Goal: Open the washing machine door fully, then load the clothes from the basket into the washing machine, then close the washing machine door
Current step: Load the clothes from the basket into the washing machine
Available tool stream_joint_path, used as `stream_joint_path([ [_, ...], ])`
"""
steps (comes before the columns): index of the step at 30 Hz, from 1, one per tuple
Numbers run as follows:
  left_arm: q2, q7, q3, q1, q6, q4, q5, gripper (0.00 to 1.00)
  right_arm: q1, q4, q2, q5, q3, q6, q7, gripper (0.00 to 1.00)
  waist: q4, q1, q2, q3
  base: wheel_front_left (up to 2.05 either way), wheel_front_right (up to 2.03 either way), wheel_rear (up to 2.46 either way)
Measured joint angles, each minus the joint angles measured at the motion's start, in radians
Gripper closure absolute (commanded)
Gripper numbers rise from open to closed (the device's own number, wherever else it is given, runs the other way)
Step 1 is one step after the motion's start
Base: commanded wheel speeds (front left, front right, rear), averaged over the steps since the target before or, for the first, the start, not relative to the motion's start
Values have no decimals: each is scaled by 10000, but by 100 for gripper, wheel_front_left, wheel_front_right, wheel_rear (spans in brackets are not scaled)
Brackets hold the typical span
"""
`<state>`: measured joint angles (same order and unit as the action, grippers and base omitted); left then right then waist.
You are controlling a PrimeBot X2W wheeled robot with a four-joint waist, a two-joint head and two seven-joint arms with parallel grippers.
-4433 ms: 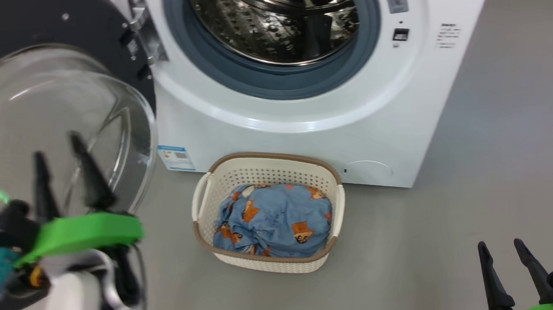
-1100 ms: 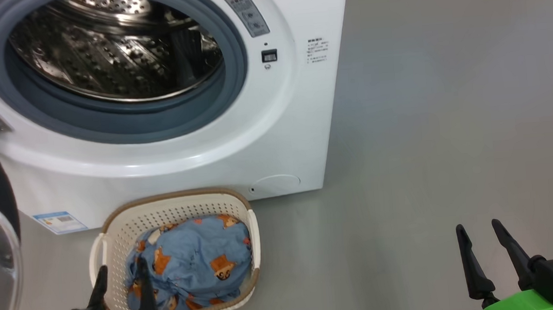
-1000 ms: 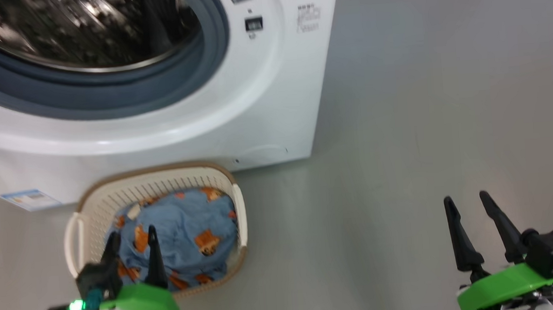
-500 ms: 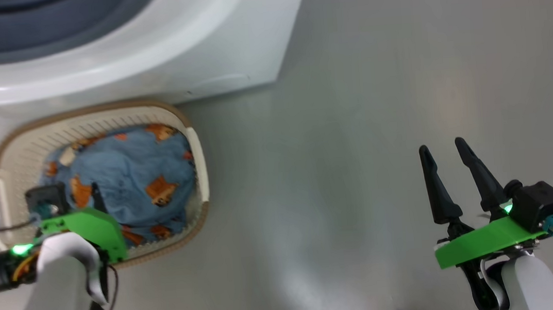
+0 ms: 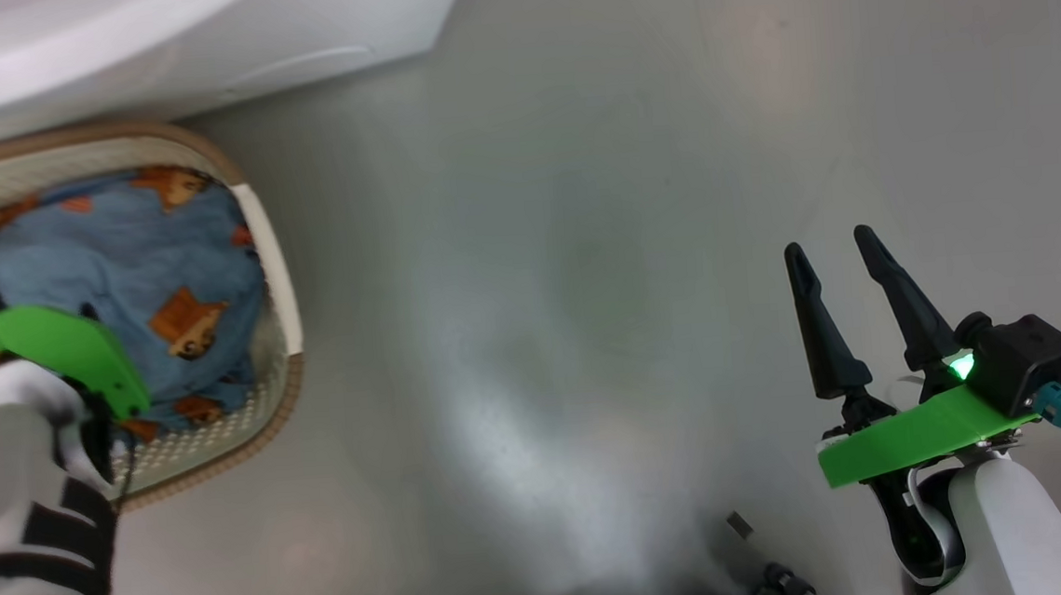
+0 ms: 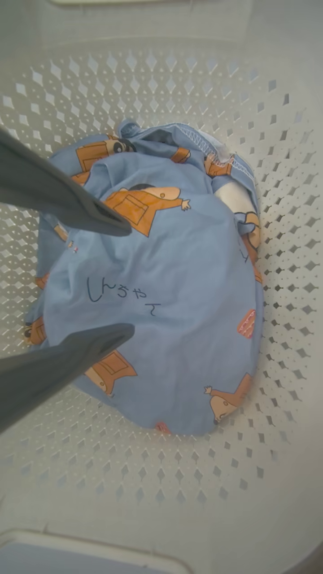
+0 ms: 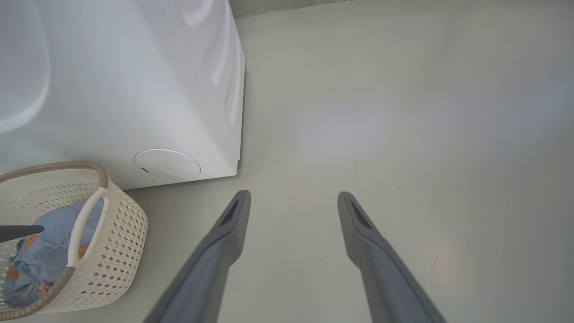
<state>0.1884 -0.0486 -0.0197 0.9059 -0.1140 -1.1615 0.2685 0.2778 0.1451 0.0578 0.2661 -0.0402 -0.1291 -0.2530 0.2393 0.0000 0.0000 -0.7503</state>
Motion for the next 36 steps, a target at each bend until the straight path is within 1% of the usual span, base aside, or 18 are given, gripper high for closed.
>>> stream_joint_path([
  [5, 322, -199, 8, 553, -48, -228, 19, 0, 128, -59, -12, 12, -35, 0, -2, 0, 302, 0, 0, -568, 0, 0, 0],
  [9, 474, -591, -19, 873, -96, -485, 15, 0, 175, -130, 2, 17, -105, 0, -12, 0, 483, 0, 0, -975, 0, 0, 0],
  [12, 658, -782, -56, 1058, -219, -614, 15, 0, 240, -291, 25, 293, -109, 0, -13, 0, 613, 0, 0, -1239, 0, 0, 0],
  [16, 901, -901, -31, 1422, -228, -671, 36, 0, 313, -426, 69, 357, -134, 0, -13, 0, 767, 0, 0, -1568, 0, 0, 0],
  [25, 809, -815, -79, 1849, -240, -744, 132, 0, 311, -472, 59, 552, -75, 0, -13, 0, 993, 1, 0, -2087, 0, 0, 0],
  [26, 796, -757, -90, 1851, -240, -765, 132, 2, 311, -510, 58, 554, -58, 0, -13, 0, 1008, 0, 0, -2117, 0, 0, 0],
  [27, 794, -713, -104, 1853, -240, -777, 132, 10, 311, -545, 59, 558, -33, 0, -13, 0, 1021, 0, -1, -2147, 0, 0, 0],
  [28, 796, -662, -107, 1854, -240, -790, 140, 40, 312, -562, 65, 564, -2, 0, -13, 0, 1033, 0, 0, -2178, 0, 0, 0],
  [29, 796, -642, -119, 1854, -240, -803, 167, 56, 312, -575, 71, 581, 21, 0, -13, 0, 1039, 0, 0, -2204, 0, 0, 0],
  [30, 796, -616, -132, 1855, -240, -823, 184, 67, 313, -583, 73, 602, 42, 0, -13, 0, 1042, 1, 0, -2229, 0, 0, 0],
  [31, 796, -616, -132, 1855, -240, -823, 184, 82, 313, -583, 73, 602, 42, 0, -13, 0, 1042, 1, 0, -2229, 0, 0, 0],
  [32, 794, -554, -146, 1855, -240, -840, 192, 100, 313, -587, 79, 610, 63, 0, -13, 0, 1039, 0, 0, -2250, 0, 0, 0],
  [36, 767, -318, -153, 1856, -238, -897, 268, 100, 314, -591, 96, 619, 205, 0, -13, 0, 978, 0, 0, -2280, 0, 0, 0],
])
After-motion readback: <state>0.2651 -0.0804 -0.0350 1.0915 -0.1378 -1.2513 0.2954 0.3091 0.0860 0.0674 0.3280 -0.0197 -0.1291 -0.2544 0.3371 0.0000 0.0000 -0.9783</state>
